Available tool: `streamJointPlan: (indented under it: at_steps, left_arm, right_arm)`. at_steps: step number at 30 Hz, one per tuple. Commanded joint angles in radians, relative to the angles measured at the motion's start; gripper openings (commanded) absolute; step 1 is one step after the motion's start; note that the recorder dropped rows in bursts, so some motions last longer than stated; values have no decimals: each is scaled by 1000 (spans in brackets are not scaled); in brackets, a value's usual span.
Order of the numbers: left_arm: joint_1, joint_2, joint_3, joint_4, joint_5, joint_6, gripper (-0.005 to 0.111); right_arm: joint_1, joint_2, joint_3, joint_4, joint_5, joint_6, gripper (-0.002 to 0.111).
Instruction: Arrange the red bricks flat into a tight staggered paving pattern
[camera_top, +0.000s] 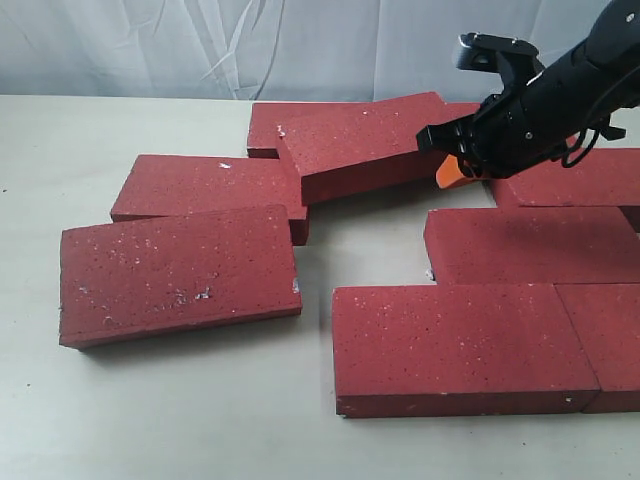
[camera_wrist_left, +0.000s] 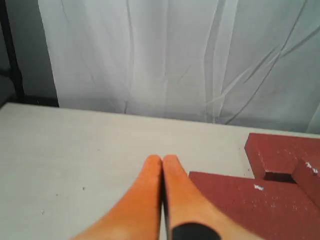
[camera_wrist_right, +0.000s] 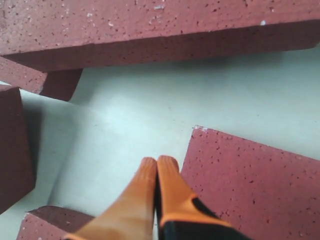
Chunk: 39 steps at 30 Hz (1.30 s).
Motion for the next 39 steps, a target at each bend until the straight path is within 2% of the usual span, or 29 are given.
streamJointPlan:
  at_steps: [1,8,13,18,24,33,39]
  left_arm:
    - [-45,146,-84,-28,66,0,0]
    - [-196,401,-247,-26,66,6,0]
    - [-348,659,-441,-26,70,6,0]
    - [-454,866,-568,-9,83,6,0]
    - [-456,1037,-599,-18,102,6,0]
    - [-456,1119,-599,23,115,6,0]
    - [-456,1135,-599,23,197,6,0]
  right_arm:
    - [-2,-2,-5,2,-4,-3,-1]
    - [-2,-2,-5,2,-8,-3,-1]
    - [-2,-2,-5,9,-8,-3,-1]
    - [-2,-2,-5,21,-12,-3,-1]
    - [-2,-2,-5,25,-12,-3,-1]
    - [1,-2,-5,57,-10,-3,-1]
    - [4,-2,-5,57,-8,-3,-1]
